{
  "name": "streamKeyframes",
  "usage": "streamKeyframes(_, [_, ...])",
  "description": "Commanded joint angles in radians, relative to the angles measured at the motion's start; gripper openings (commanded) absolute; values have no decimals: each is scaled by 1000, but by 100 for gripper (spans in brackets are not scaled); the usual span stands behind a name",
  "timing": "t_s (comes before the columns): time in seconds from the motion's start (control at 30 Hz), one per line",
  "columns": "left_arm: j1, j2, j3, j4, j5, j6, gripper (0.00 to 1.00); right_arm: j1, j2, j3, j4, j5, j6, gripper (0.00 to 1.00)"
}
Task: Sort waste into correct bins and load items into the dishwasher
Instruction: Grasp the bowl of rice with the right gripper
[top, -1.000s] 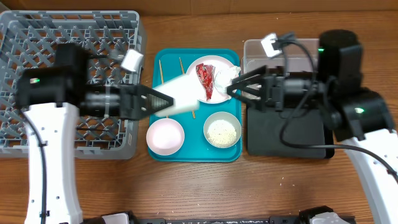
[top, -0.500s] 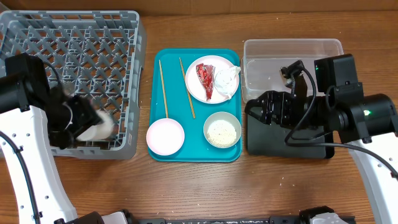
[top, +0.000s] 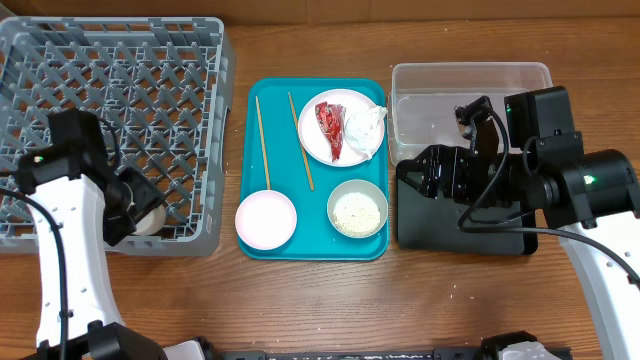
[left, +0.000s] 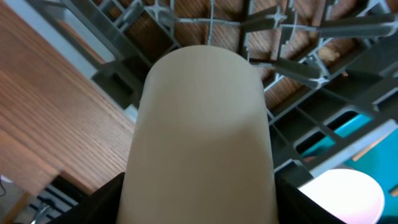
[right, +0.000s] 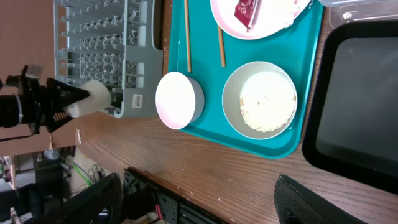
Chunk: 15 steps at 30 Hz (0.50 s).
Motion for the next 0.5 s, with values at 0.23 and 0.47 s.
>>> streamKeyframes(0.23, [5, -6, 10, 74, 123, 56, 100, 5, -2, 10, 1, 6, -8, 80])
streamKeyframes(0.47, [-15, -6, 294, -60, 367, 193, 96, 6, -2, 11, -3, 6, -8, 80])
